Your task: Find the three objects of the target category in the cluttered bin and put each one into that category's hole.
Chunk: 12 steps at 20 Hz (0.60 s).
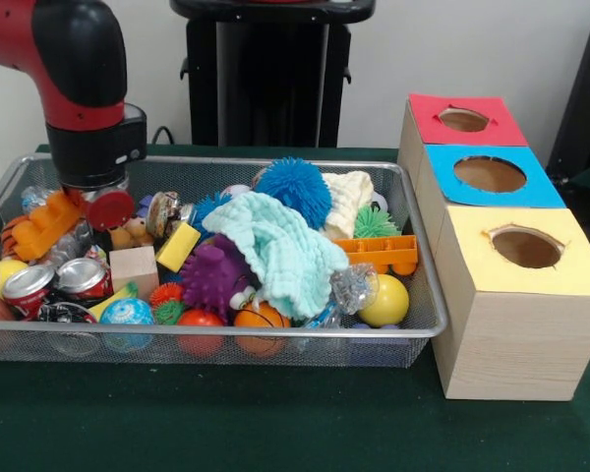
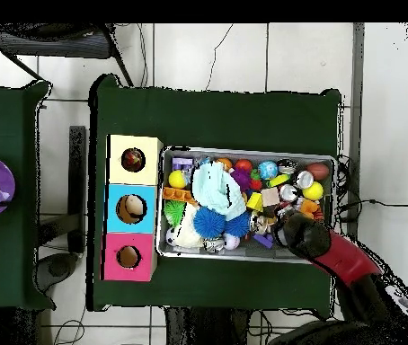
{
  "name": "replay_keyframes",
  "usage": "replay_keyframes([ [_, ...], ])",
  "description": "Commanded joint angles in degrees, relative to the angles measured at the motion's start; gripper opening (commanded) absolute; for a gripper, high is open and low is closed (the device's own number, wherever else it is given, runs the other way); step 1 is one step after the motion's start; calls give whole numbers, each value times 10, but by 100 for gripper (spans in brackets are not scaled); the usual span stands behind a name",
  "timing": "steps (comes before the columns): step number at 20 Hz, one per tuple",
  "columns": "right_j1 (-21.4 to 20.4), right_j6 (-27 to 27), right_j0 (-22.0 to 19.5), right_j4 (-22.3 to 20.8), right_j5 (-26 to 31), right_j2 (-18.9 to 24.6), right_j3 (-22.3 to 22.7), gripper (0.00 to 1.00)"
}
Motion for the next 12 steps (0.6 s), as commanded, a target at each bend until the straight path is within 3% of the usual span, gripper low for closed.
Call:
replay_keyframes([
  [1, 99, 95, 14, 2, -202, 83, -71, 0],
  [4, 80, 101, 22, 4, -199, 70, -57, 0],
  [12, -40, 88, 34, -1, -137, 51, 13, 0],
])
